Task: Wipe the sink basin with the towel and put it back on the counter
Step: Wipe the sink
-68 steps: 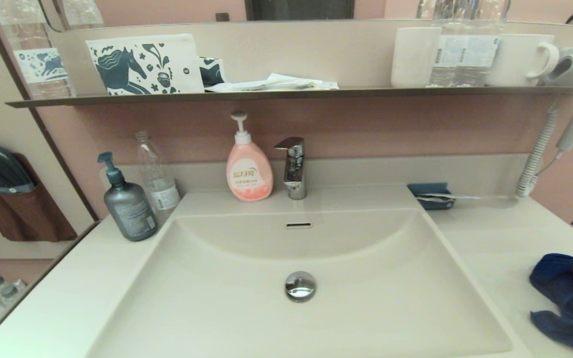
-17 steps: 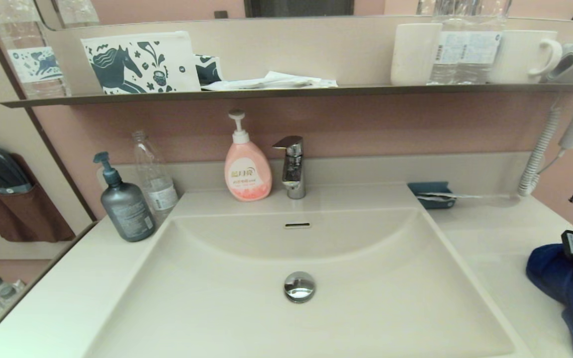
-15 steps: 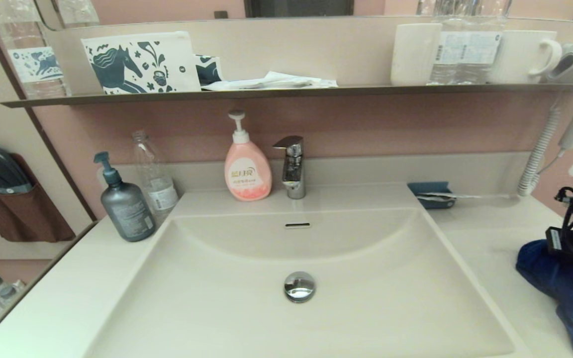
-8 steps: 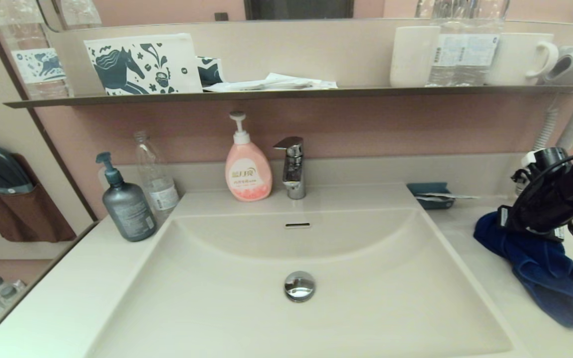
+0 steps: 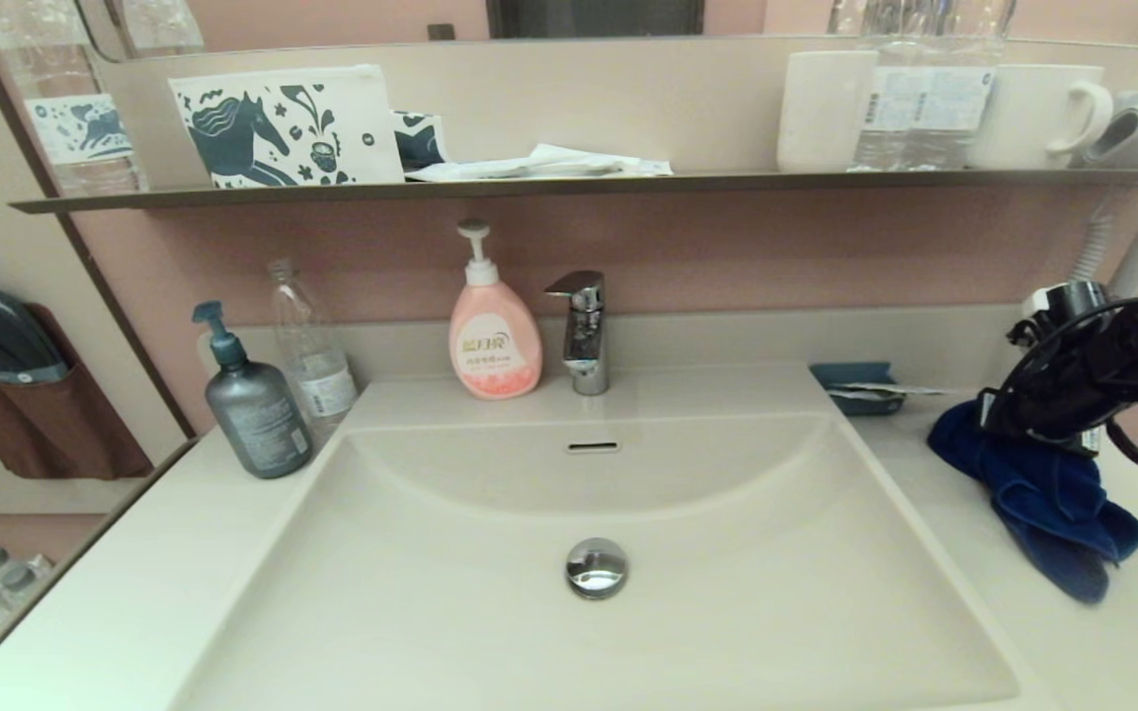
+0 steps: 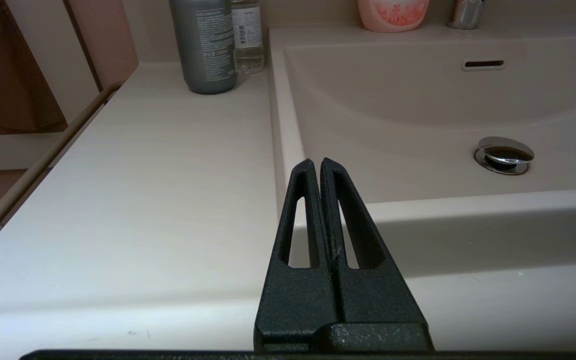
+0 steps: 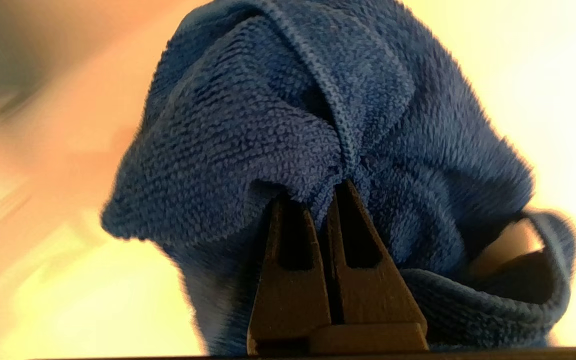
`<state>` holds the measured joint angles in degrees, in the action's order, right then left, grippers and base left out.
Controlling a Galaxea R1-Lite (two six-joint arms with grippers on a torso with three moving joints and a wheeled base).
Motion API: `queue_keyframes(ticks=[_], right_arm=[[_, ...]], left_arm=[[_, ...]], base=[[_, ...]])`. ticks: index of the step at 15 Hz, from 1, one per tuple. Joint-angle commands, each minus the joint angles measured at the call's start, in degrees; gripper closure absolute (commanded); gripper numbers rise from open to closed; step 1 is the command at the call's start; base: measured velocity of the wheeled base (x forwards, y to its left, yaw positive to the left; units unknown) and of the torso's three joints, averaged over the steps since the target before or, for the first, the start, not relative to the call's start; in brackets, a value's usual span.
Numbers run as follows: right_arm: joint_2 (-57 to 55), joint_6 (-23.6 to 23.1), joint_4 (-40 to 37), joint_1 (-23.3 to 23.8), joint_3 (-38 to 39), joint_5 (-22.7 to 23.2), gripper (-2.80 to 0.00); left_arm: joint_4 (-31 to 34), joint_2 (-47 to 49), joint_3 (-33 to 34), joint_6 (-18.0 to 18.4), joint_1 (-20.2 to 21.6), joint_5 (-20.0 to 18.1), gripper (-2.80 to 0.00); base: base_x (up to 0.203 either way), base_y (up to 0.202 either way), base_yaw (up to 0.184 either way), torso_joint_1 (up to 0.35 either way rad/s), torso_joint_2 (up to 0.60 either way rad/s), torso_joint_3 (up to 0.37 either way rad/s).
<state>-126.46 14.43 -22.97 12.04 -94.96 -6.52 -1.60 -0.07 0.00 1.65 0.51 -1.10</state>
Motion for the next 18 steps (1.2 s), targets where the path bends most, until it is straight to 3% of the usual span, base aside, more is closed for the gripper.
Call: queue_keyframes(ticks=[1,4,7,13,18], right_arm=[[-1.1,-1.0,-0.3,3.1,-2.5,-1.0,0.00],[-2.1,-2.4,-0.5,5.9,-4.4,-1.5,0.00],[-1.8,-2.0,-3.3,5.2,-4.2,-1.4,0.00],[1.0,5.4,-9.1,-3.7,-3.7,-0.1,0.00],[5.7,7.3,-10.8,-9.8,0.1,2.8,0.00]], left_arm=[[0.0,0.1,0.0,0.0,0.0,0.0,0.00],[0.0,0.1,0.0,0.0,0.0,0.0,0.00],[0.0,0.1,0.0,0.0,0.0,0.0,0.00],[-0.1,0.1,0.0,0.0,0.0,0.0,0.00],[0.0,0.1,0.0,0.0,0.0,0.0,0.00]], base=[[0.000,0.000,0.000,0.000,0.00,0.000],[0.000,0.000,0.000,0.000,0.00,0.000],[0.000,0.000,0.000,0.000,0.00,0.000],[0.000,0.000,0.000,0.000,0.00,0.000],[0.000,0.000,0.000,0.000,0.00,0.000]])
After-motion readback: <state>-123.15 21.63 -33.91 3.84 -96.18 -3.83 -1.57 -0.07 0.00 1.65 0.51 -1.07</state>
